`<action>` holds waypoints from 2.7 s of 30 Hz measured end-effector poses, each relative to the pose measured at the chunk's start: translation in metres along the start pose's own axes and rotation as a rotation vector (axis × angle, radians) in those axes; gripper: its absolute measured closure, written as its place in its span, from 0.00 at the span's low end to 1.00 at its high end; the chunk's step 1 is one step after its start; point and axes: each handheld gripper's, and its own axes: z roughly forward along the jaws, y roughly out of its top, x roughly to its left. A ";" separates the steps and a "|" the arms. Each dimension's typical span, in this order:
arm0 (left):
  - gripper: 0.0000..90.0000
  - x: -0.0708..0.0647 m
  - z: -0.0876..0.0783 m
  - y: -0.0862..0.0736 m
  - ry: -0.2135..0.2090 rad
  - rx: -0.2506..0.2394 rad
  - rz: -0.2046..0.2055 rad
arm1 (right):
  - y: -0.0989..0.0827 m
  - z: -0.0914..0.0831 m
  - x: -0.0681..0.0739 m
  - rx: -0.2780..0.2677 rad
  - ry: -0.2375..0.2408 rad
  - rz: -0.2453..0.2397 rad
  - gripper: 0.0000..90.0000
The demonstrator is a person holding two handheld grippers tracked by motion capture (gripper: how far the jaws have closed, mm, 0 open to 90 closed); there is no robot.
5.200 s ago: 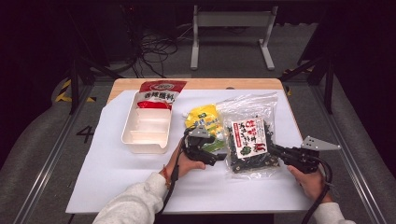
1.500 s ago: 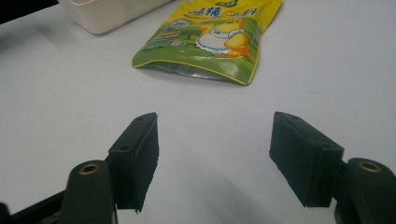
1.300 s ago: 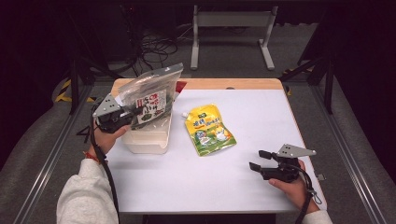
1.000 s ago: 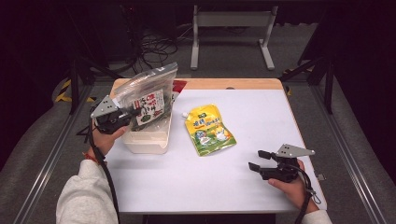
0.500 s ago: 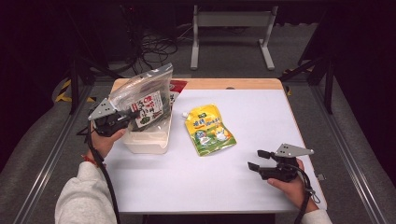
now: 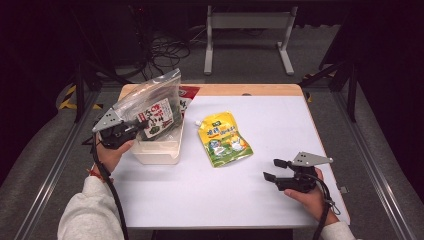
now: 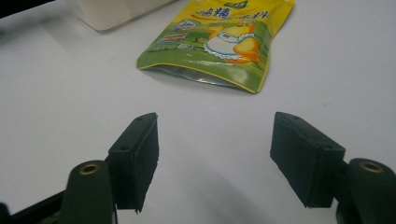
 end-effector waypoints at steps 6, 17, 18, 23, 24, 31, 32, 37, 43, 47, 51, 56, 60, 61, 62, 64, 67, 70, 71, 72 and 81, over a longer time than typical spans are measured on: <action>0.81 -0.001 0.002 -0.002 0.001 0.000 -0.030 | 0.000 -0.003 -0.003 -0.004 -0.014 0.005 0.37; 0.77 -0.006 0.000 0.002 0.023 -0.001 -0.019 | 0.000 -0.005 -0.005 -0.003 -0.028 0.004 0.37; 0.77 -0.006 0.000 0.002 0.026 -0.003 -0.021 | 0.000 -0.004 -0.005 -0.002 -0.029 0.003 0.37; 0.73 -0.006 -0.002 0.003 0.030 -0.013 -0.030 | 0.000 -0.004 -0.006 0.002 -0.038 0.004 0.37; 0.72 -0.006 -0.003 0.003 0.030 -0.018 -0.033 | 0.000 -0.004 -0.006 0.001 -0.037 0.005 0.37; 0.68 -0.008 -0.009 0.005 0.037 -0.040 -0.041 | 0.001 -0.004 -0.006 0.001 -0.037 0.005 0.37; 0.69 -0.008 -0.011 0.005 0.042 -0.035 -0.034 | 0.001 -0.003 -0.006 0.000 -0.038 0.005 0.37; 0.65 -0.010 -0.015 0.006 0.063 -0.046 -0.042 | 0.002 -0.002 -0.006 0.002 -0.038 0.007 0.37; 0.60 -0.012 -0.019 0.004 0.072 -0.036 -0.040 | 0.004 -0.001 -0.007 -0.002 -0.040 0.008 0.38; 0.52 -0.016 -0.024 0.002 0.091 0.002 -0.024 | 0.005 -0.001 -0.009 -0.011 -0.042 0.022 0.39; 0.39 -0.023 -0.030 -0.002 0.127 0.031 -0.009 | 0.009 0.000 -0.010 -0.023 -0.047 0.021 0.43; 0.29 -0.037 -0.040 -0.003 0.138 0.042 0.009 | 0.018 0.006 -0.014 -0.016 -0.059 0.019 0.47; 0.23 -0.048 -0.047 -0.006 0.137 0.058 0.016 | 0.026 0.015 -0.019 -0.007 -0.060 0.026 0.52; 0.22 -0.052 -0.050 -0.008 0.142 0.066 0.028 | 0.027 0.017 -0.020 -0.006 -0.060 0.027 0.52; 0.21 -0.056 -0.052 -0.009 0.142 0.070 0.031 | 0.030 0.020 -0.022 -0.008 -0.057 0.028 0.52; 0.19 -0.066 -0.058 -0.014 0.151 0.075 0.039 | 0.033 0.027 -0.024 0.000 -0.057 0.030 0.53; 0.19 -0.081 -0.066 -0.021 0.139 0.098 0.086 | 0.038 0.039 -0.029 0.018 -0.046 0.034 0.54; 0.19 -0.093 -0.071 -0.029 0.100 0.109 0.083 | 0.043 0.051 -0.032 0.030 -0.036 0.054 0.53; 0.19 -0.099 -0.072 -0.033 0.088 0.117 0.089 | 0.044 0.054 -0.032 0.034 -0.032 0.052 0.52; 0.19 -0.103 -0.072 -0.037 0.063 0.120 0.077 | 0.046 0.059 -0.032 0.047 -0.031 0.051 0.50; 0.18 -0.131 -0.056 -0.059 -0.044 0.198 0.083 | 0.053 0.097 -0.027 0.126 -0.028 0.037 0.42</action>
